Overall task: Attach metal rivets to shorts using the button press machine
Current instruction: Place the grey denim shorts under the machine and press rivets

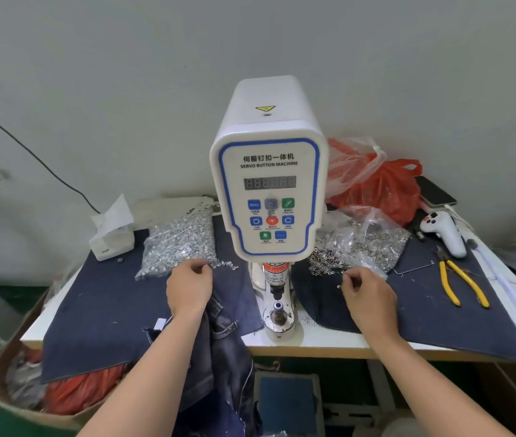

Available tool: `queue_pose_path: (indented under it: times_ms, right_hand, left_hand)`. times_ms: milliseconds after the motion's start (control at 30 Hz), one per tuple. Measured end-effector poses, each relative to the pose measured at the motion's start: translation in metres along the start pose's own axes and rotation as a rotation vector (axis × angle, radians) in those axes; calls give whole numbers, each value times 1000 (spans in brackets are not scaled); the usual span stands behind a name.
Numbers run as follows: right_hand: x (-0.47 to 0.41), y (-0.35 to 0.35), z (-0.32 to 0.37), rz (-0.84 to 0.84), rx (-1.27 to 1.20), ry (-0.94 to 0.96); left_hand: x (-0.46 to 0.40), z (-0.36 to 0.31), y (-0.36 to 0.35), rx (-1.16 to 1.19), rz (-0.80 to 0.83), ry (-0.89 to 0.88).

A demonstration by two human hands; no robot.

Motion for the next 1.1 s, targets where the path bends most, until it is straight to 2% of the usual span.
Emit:
queue_pose_path:
  times_ms: [267, 667, 900, 1100]
  right_hand:
    - [-2, 11, 6, 112, -210, -29]
    - [1, 2, 31, 408, -808, -168]
    - [22, -1, 47, 514, -689, -209]
    - [43, -16, 82, 651, -1122, -587]
  left_hand:
    - [35, 13, 24, 213, 93, -83]
    - [78, 14, 3, 325, 216, -45]
    - [90, 7, -12, 275, 269, -154]
    - [98, 8, -18, 314, 312, -143]
Point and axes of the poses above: each hand's wrist, its own x-axis away from the middle knuckle, its own y-axis out of the back of the hand, z = x × y, the point moved 2 cm from there along -x, towards the middle knuckle, and after that the axes turned 11 degrees about z, right-handed, at the moved point
